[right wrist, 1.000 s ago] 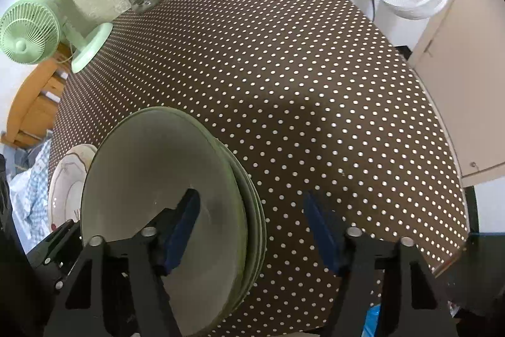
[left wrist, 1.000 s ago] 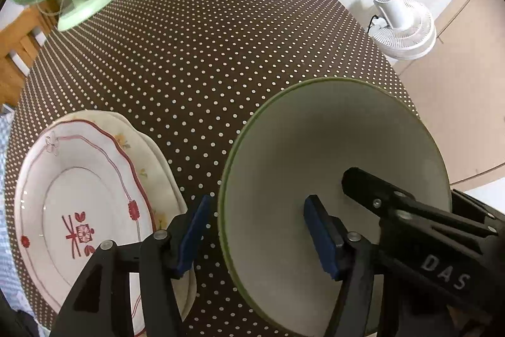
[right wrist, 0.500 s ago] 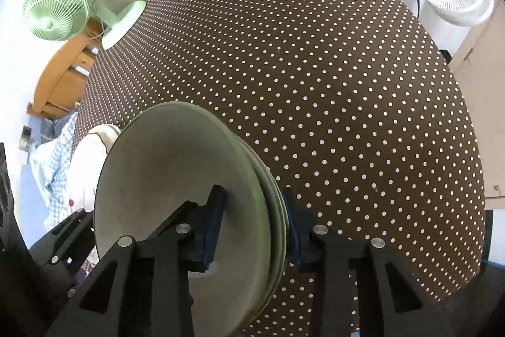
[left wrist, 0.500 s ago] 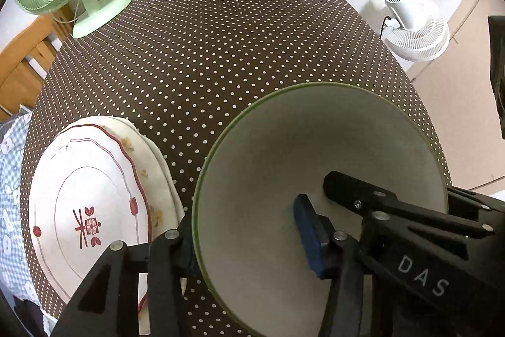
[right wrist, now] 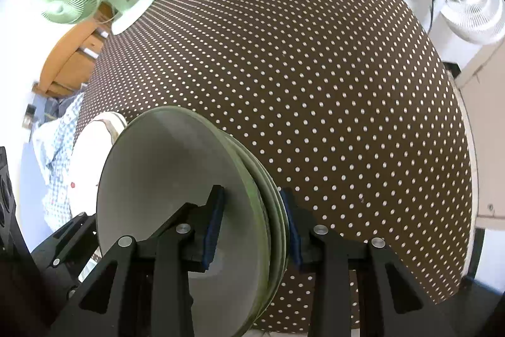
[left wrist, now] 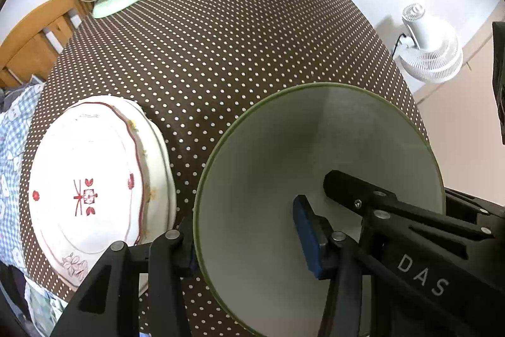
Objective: Organize plates and bowls
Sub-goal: 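Hold the bowls with both grippers and bring them over the plate stack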
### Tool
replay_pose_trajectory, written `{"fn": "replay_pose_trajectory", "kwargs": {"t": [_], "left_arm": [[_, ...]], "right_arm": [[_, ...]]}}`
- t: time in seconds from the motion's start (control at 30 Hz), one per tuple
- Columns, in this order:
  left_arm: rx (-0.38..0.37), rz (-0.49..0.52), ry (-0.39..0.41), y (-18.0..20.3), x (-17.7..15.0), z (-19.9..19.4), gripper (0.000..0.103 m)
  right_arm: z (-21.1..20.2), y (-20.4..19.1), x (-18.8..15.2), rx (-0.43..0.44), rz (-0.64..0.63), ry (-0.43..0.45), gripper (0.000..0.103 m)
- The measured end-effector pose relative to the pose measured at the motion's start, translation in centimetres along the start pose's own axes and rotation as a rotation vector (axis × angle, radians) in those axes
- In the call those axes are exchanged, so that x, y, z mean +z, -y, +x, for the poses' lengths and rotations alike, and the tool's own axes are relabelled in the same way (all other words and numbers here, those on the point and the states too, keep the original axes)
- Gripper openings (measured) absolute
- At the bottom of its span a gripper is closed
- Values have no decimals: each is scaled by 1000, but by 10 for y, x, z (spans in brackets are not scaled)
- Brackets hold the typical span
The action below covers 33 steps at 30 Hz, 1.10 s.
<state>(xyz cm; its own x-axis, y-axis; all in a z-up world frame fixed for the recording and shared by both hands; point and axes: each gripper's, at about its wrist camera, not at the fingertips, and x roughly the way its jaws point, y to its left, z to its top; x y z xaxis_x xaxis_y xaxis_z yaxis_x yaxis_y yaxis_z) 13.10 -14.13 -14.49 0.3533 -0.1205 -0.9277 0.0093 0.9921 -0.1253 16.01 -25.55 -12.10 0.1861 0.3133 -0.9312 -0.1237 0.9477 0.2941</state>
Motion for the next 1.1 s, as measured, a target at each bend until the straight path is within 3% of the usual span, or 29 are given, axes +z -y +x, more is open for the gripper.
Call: {"fn": "replay_pose_trajectory", "kwargs": {"t": [0.27, 0.47, 0.6, 0.87, 1.1], "left_arm": [[22, -23, 44, -10, 1, -24, 50], [7, -13, 58, -21, 3, -38, 50], [-19, -2, 60, -39, 2, -47, 45], [-31, 28, 41, -66, 7, -49, 41], [-47, 29, 52, -89, 8, -53, 41]], "right_arm": [[-19, -11, 0, 25, -48, 25, 39], [-27, -32, 3, 14, -45, 38, 39], [-30, -49, 0, 1, -14, 48, 39], [-15, -83, -6, -6, 60, 33, 39], [-8, -114, 0, -25, 47, 49, 39]]}}
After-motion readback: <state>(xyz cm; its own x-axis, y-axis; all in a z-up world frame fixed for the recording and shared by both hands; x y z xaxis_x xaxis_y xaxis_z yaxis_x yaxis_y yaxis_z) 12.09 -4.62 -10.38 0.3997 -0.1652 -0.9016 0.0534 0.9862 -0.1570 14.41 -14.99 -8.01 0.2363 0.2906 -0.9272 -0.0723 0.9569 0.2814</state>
